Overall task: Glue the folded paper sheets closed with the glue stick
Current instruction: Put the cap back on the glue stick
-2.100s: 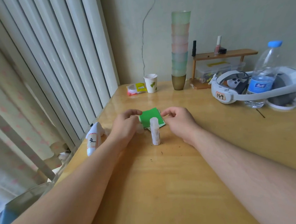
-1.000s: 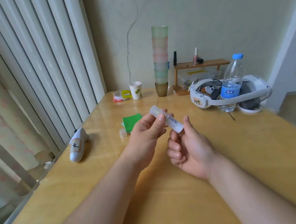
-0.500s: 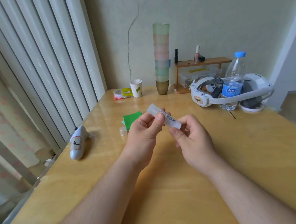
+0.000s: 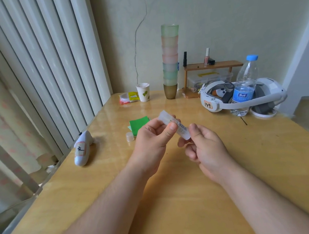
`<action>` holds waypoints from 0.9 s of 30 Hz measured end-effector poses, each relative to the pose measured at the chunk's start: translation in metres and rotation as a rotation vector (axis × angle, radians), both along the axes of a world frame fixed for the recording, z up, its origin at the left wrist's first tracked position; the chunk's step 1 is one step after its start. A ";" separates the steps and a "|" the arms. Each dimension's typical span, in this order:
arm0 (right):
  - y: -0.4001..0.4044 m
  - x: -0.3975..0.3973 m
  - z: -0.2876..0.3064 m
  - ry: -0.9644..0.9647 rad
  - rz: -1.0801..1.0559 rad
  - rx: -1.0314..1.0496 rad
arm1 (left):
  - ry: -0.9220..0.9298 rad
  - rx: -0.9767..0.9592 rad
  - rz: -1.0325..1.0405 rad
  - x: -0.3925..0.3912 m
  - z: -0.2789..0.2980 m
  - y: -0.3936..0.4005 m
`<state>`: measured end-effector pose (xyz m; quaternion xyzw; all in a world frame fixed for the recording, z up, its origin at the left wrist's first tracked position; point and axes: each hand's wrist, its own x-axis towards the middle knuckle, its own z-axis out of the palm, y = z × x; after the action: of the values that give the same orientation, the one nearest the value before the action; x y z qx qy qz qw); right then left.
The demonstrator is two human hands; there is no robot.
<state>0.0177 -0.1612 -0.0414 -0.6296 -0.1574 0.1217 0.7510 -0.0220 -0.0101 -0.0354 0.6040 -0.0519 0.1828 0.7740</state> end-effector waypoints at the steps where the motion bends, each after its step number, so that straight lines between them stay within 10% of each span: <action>1: 0.000 0.001 -0.001 -0.017 -0.017 0.014 | -0.002 -0.001 0.004 0.000 0.000 0.000; 9: -0.001 0.004 -0.009 -0.369 -0.287 -0.171 | 0.019 -0.016 0.062 0.004 -0.005 0.001; 17: 0.002 0.001 -0.002 0.105 -0.016 0.122 | 0.021 0.034 0.057 0.003 -0.006 0.003; 27: 0.003 0.003 -0.009 -0.332 -0.257 -0.107 | 0.059 0.002 0.092 0.008 -0.011 0.003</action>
<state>0.0210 -0.1579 -0.0509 -0.6949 -0.1908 -0.0724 0.6895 -0.0135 -0.0071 -0.0459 0.6115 -0.0016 0.2002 0.7655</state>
